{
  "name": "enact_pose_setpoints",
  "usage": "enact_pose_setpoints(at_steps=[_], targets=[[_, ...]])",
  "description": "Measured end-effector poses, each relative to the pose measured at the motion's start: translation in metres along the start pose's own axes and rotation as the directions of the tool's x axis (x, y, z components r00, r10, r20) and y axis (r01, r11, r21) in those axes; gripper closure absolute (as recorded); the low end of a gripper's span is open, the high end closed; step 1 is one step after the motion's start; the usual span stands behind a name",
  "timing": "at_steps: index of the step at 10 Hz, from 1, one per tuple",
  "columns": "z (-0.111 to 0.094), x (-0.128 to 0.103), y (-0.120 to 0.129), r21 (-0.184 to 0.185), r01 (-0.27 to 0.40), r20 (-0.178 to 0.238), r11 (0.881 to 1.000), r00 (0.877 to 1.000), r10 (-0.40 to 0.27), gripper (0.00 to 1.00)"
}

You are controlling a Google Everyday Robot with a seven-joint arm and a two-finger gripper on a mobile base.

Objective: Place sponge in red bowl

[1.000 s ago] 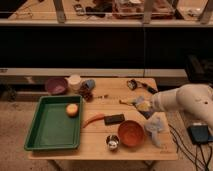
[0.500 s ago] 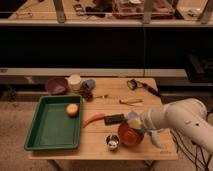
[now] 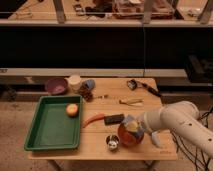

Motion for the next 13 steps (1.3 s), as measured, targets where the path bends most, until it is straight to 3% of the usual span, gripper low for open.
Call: enact_pose_setpoints(at_steps=[4,10,13], targets=[[0.026,-0.016,0.009,-0.003,-0.044,0.038,0.999,0.998,0.045,0.94],[0.045,-0.013,0.023,-0.028,-0.093,0.057,0.995,0.994,0.094,0.35],[0.047,-0.009,0.029,-0.03,-0.101,0.064,0.994,0.993,0.103,0.33]])
